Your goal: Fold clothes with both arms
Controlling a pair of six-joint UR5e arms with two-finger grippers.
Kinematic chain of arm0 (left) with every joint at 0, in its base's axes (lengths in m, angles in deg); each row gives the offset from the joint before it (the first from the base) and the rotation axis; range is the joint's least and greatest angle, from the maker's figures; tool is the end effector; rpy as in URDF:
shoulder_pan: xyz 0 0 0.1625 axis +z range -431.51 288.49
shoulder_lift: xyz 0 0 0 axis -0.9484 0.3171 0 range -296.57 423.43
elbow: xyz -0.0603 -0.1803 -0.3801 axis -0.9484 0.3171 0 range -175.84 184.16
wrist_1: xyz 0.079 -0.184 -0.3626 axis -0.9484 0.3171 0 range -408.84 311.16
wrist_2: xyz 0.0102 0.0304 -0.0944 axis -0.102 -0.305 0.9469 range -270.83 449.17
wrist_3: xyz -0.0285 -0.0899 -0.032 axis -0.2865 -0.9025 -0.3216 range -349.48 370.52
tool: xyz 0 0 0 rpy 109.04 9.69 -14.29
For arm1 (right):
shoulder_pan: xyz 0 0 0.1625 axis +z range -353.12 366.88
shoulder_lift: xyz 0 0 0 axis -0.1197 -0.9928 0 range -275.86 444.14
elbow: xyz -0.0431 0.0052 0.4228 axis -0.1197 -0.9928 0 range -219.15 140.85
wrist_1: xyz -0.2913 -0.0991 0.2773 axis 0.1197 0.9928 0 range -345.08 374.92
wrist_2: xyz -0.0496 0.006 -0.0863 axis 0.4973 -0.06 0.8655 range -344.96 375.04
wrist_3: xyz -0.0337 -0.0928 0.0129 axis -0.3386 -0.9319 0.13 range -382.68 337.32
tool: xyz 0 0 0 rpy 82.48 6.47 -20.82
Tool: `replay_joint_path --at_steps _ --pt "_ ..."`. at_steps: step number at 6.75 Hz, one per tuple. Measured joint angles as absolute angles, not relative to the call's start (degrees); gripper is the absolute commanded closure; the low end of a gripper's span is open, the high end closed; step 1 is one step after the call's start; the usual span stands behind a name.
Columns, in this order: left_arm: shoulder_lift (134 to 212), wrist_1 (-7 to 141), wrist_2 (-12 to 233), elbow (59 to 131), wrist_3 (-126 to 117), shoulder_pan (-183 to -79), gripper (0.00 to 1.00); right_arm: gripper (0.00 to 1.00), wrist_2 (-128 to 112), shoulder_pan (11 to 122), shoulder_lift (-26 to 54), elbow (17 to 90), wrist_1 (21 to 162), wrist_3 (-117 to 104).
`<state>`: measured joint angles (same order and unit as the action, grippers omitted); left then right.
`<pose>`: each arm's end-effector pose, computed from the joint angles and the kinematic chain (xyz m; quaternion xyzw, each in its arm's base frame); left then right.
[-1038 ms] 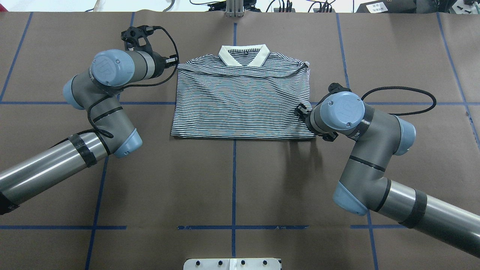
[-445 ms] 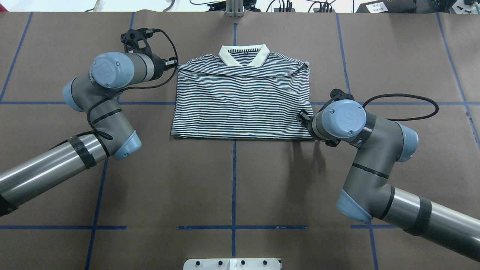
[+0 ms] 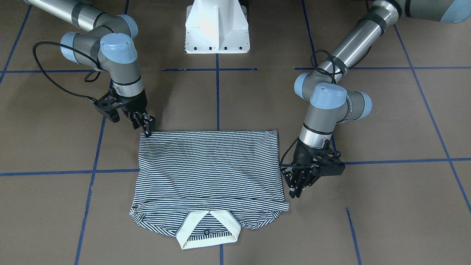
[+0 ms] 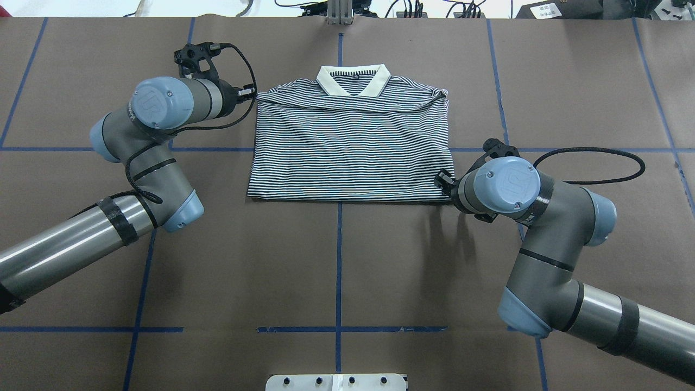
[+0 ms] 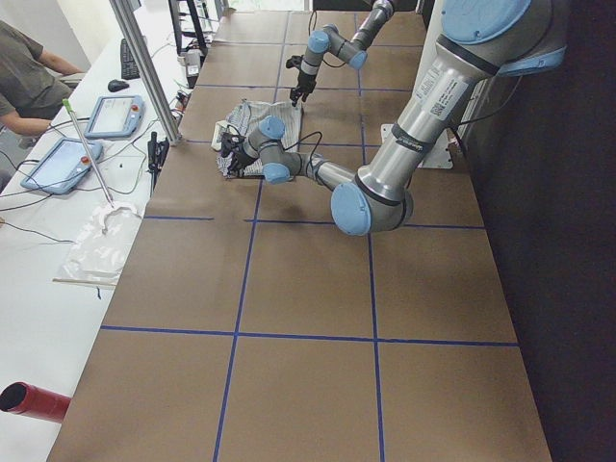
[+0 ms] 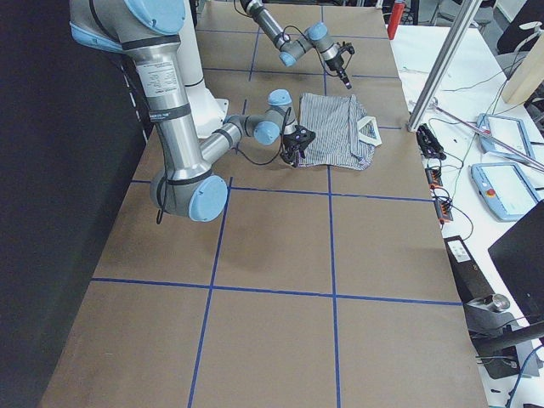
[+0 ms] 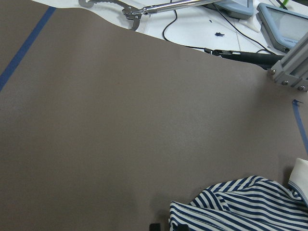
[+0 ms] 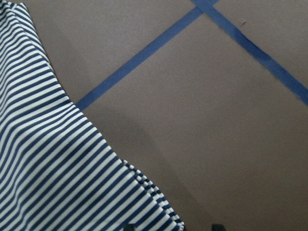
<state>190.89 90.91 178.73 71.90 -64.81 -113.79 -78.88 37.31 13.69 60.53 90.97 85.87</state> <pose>0.4791 -0.6168 0.3490 0.2588 0.4704 -0.2033 0.8188 -0.4750 -0.4258 0.3757 0.0064 -0.3691 0.3737 0.8509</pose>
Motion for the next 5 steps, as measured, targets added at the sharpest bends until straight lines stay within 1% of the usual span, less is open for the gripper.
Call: replay_joint_path --at_steps 1,2,3,4,5 --pt "190.88 90.91 178.73 71.9 -64.81 -113.79 0.76 0.49 -78.7 36.97 13.61 60.52 90.96 85.87" --pt "190.88 90.93 178.73 71.91 -64.8 -113.79 0.76 0.65 -78.61 36.65 13.64 60.37 90.95 85.87" --pt "190.85 90.97 178.73 71.93 -64.81 -113.79 0.76 0.89 -78.59 36.4 13.76 60.18 90.95 85.87" --pt "190.78 90.99 178.73 71.92 -64.76 -113.79 0.76 1.0 -78.62 36.29 13.88 60.06 90.93 85.85" --pt "190.74 90.99 178.71 71.92 -64.71 -113.79 0.76 1.0 -78.66 36.29 13.98 60.02 90.87 85.79"
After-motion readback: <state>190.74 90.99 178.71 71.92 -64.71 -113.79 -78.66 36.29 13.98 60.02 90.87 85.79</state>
